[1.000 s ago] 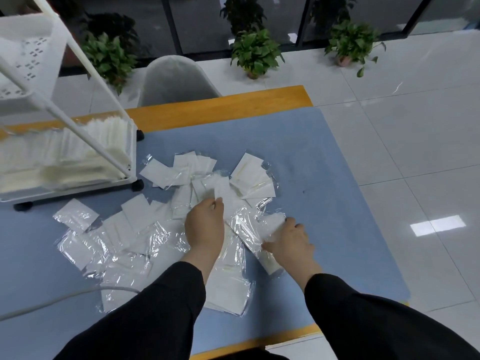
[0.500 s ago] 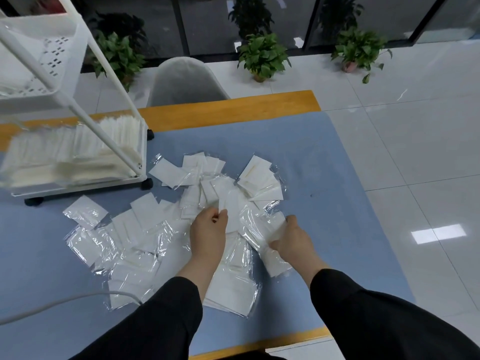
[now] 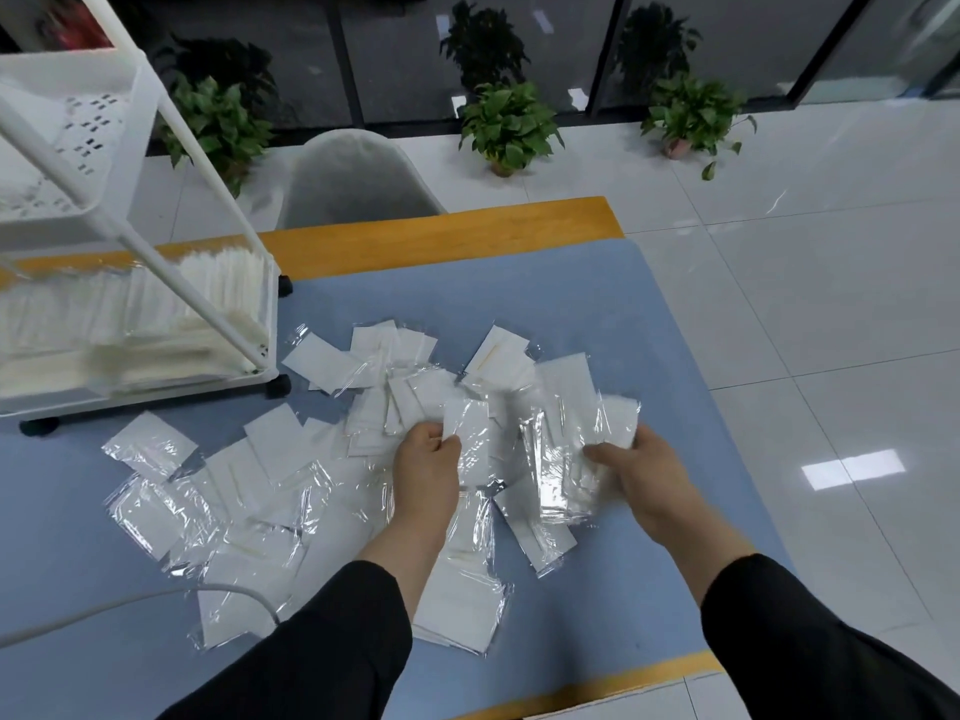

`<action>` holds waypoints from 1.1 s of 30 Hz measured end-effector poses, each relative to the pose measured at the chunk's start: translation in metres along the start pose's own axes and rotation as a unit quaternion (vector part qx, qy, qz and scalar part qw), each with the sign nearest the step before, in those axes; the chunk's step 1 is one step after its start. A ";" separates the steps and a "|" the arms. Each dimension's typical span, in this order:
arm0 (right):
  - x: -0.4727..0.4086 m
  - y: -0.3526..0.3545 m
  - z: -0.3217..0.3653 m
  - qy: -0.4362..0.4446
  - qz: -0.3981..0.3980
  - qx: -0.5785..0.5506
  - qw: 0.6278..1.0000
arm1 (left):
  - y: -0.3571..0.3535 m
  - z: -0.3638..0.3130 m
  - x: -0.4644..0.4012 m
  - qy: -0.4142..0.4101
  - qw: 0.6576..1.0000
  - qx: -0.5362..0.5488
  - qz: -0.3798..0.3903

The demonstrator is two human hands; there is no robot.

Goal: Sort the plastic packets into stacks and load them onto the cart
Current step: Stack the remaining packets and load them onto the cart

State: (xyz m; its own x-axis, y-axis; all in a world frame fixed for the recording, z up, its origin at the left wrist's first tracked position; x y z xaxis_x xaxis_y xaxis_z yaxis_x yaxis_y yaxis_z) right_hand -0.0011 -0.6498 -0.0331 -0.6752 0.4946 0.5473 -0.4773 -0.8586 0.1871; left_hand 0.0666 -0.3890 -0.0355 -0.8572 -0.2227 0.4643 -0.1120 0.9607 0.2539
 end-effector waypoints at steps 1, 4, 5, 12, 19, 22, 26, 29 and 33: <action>0.001 -0.001 0.006 0.006 0.018 -0.019 1.000 | -0.006 -0.001 0.002 0.005 1.000 -0.002 0.017; 0.008 -0.011 0.020 0.022 0.050 -0.021 0.998 | -0.031 -0.003 0.013 0.033 0.996 0.016 0.081; 0.010 -0.015 0.023 0.029 0.049 -0.008 0.998 | -0.038 -0.005 0.017 0.048 0.994 0.037 0.096; 0.032 -0.045 0.021 0.067 0.103 0.062 0.991 | -0.070 -0.017 0.037 0.081 0.979 0.115 0.146; 0.040 -0.035 0.010 0.049 0.114 -0.031 0.992 | -0.085 -0.020 0.049 0.080 0.974 0.096 0.189; 0.041 -0.022 0.016 0.071 0.076 -0.038 0.994 | -0.099 -0.020 0.057 0.053 0.969 0.048 0.235; 0.035 0.011 0.029 0.133 0.015 0.059 0.989 | -0.110 -0.029 0.054 0.019 0.967 0.060 0.248; 0.023 0.035 0.035 0.220 -0.012 0.322 0.921 | -0.104 -0.032 0.031 0.020 0.979 0.110 0.172; 0.004 0.029 0.023 0.338 0.003 0.515 0.788 | -0.137 -0.024 0.028 -0.035 0.973 0.021 0.228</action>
State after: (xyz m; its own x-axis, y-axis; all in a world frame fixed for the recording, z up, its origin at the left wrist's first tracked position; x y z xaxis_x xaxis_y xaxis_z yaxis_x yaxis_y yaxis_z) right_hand -0.0050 -0.6760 -0.0060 -0.9871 0.1495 0.0568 0.0021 -0.3430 0.9393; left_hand 0.0699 -0.5308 -0.0368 -0.8541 0.2390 0.4620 0.2690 0.9631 -0.0011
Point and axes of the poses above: each hand's wrist, its own x-axis away from the middle knuckle, its own y-axis out of the back of the hand, z = x × y, the point moved 7 cm from there along -x, towards the middle knuckle, and after that the axes turned 7 degrees about -z, right-handed, at the moved point
